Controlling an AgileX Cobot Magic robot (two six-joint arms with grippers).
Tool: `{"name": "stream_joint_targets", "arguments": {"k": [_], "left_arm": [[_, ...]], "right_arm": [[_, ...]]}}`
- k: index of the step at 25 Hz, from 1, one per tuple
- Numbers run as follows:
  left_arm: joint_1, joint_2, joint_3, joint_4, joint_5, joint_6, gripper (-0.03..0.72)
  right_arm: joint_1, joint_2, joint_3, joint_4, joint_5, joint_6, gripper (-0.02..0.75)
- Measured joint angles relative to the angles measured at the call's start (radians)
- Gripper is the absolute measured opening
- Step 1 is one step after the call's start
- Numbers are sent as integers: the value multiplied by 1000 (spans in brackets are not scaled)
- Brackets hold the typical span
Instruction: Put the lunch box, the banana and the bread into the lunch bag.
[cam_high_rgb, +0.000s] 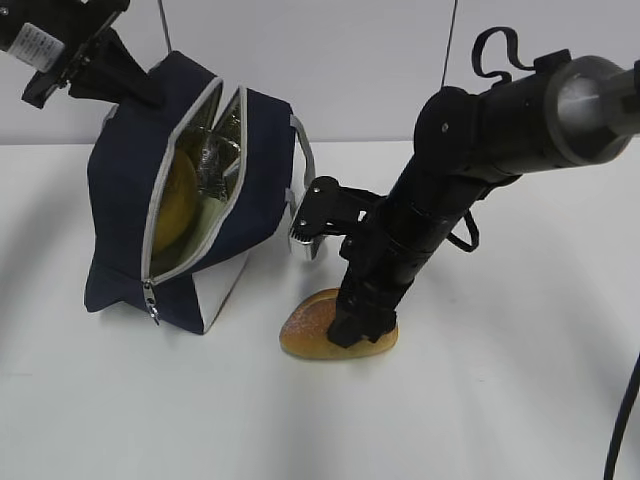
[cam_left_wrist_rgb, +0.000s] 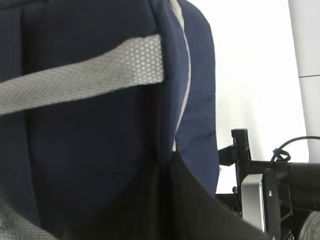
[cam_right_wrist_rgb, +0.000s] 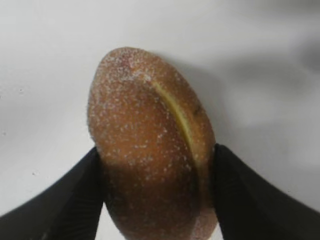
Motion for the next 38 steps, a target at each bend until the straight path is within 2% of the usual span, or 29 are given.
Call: {"name": "stream_joint_targets", "arguments": {"k": [3, 6, 12, 17, 20, 31, 38], "left_arm": [[0, 0, 0, 0, 0, 0, -3], [0, 0, 0, 3, 0, 0, -3], [0, 0, 0, 4, 0, 0, -3], [0, 0, 0, 4, 0, 0, -3], [0, 0, 0, 4, 0, 0, -3], [0, 0, 0, 1, 0, 0, -3], [0, 0, 0, -13, 0, 0, -3]], "right_arm": [[0, 1, -3, 5, 0, 0, 393], [0, 3, -13, 5, 29, -2, 345], [0, -6, -73, -7, 193, 20, 328], [0, -48, -157, -15, 405, 125, 324], [0, -76, -216, -16, 446, 193, 323], [0, -120, -489, 17, 461, 408, 322], [0, -81, -502, 179, 218, 432, 322]]}}
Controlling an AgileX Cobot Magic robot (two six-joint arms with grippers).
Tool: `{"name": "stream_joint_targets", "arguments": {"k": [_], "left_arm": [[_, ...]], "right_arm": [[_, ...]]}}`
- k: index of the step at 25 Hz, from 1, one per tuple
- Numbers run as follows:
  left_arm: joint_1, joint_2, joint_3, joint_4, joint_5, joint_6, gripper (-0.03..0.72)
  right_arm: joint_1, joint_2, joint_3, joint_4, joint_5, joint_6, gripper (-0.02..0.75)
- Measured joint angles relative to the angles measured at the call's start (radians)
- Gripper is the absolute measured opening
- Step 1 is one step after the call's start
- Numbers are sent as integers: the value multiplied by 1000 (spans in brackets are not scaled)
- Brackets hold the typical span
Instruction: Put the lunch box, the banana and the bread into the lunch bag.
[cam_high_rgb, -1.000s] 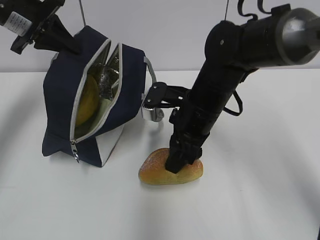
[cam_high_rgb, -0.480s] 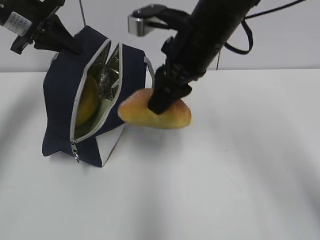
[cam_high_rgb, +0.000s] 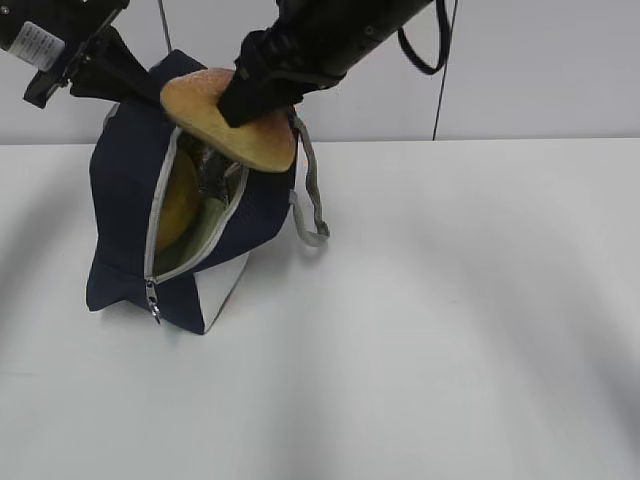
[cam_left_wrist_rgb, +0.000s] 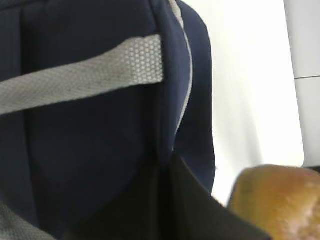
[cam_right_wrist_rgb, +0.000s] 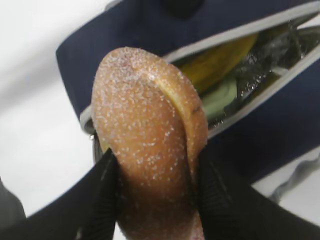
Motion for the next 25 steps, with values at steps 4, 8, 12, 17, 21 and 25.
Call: {"name": "stream_joint_targets", "arguments": {"k": [4, 8, 12, 17, 21, 25], "left_arm": [[0, 0, 0, -4, 0, 0, -3], [0, 0, 0, -5, 0, 0, -3], [0, 0, 0, -9, 0, 0, -3], [0, 0, 0, -10, 0, 0, -3], [0, 0, 0, -10, -2, 0, -3], [0, 0, 0, -12, -2, 0, -3]], "right_arm": [[0, 89, 0, 82, -114, 2, 322], [0, 177, 0, 100, -146, 2, 321], [0, 223, 0, 103, -154, 2, 321], [4, 229, 0, 200, -229, 2, 398], [17, 229, 0, 241, -305, 2, 494], [23, 229, 0, 245, -322, -22, 546]]}}
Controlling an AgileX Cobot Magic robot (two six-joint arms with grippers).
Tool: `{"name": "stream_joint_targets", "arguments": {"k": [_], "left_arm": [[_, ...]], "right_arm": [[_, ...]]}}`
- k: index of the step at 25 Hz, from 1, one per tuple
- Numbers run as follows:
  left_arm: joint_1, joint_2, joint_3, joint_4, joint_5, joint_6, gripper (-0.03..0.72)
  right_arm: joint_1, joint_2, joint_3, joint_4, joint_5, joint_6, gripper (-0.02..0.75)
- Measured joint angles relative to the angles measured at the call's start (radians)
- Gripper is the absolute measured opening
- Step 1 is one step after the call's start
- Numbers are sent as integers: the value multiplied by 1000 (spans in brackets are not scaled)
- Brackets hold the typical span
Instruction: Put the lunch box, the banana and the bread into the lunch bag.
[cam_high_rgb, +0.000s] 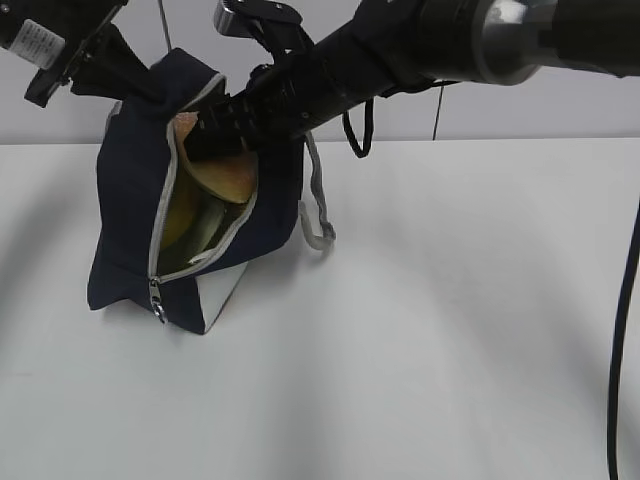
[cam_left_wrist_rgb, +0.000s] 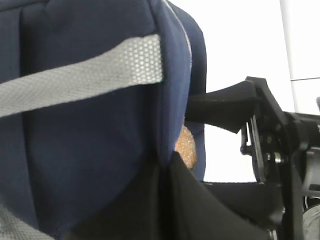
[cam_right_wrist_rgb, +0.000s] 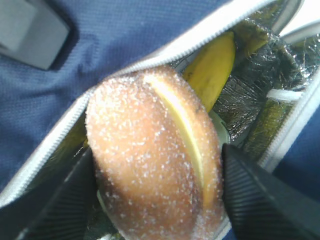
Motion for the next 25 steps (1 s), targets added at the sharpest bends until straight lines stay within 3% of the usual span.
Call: {"name": "stream_joint_targets", "arguments": {"k": [6, 12, 18, 25], "left_arm": [[0, 0, 0, 1, 1, 0, -3], [0, 0, 0, 1, 2, 0, -3], [0, 0, 0, 1, 2, 0, -3], [0, 0, 0, 1, 2, 0, -3]], "right_arm": [[0, 0, -36, -23, 26, -9, 636], [-2, 0, -38, -46, 46, -17, 645], [-34, -60, -38, -121, 128, 10, 566], [-86, -119, -47, -303, 268, 281, 476]]}}
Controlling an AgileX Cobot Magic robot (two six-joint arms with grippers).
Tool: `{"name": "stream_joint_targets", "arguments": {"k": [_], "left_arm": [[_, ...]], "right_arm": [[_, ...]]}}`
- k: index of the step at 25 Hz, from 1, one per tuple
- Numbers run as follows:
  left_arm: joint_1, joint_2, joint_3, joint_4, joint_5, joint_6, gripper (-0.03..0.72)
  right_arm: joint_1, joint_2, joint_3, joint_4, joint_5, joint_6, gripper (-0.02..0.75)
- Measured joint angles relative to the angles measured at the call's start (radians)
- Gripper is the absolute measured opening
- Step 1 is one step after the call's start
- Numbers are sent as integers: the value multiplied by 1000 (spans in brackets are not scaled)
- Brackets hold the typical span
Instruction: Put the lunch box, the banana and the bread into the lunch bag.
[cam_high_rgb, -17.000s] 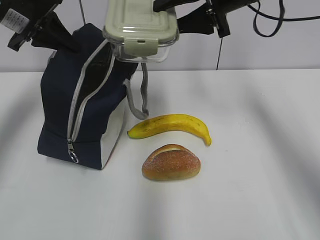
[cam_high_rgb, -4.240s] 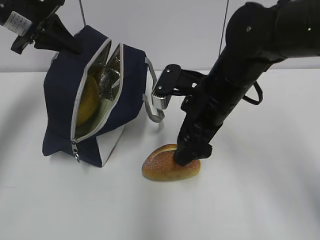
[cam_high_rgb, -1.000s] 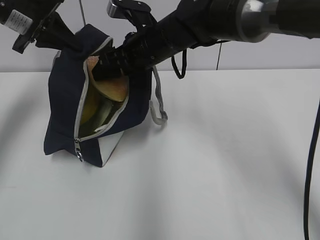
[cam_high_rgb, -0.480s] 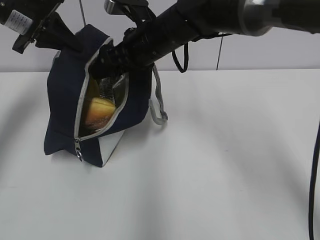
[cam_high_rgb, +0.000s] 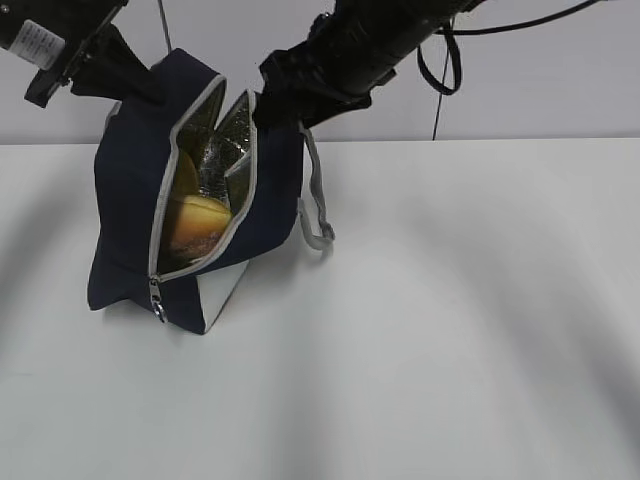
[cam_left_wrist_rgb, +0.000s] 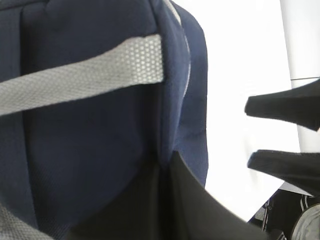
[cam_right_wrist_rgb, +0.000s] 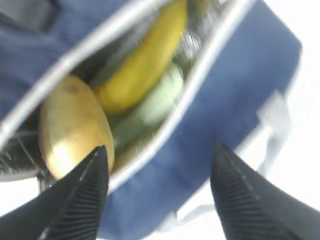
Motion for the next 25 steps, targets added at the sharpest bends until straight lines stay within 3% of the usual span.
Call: {"name": "stream_joint_targets", "arguments": {"k": [7, 19, 21, 25], "left_arm": [[0, 0, 0, 0, 1, 0, -3], [0, 0, 0, 0, 2, 0, -3], [0, 0, 0, 0, 3, 0, -3], [0, 0, 0, 2, 3, 0, -3]], "right_arm": [[-61, 20, 0, -16, 100, 178, 412], [-65, 149, 0, 187, 52, 188, 394], [-65, 164, 0, 204, 45, 188, 342], [-65, 169, -1, 217, 42, 188, 137]]}}
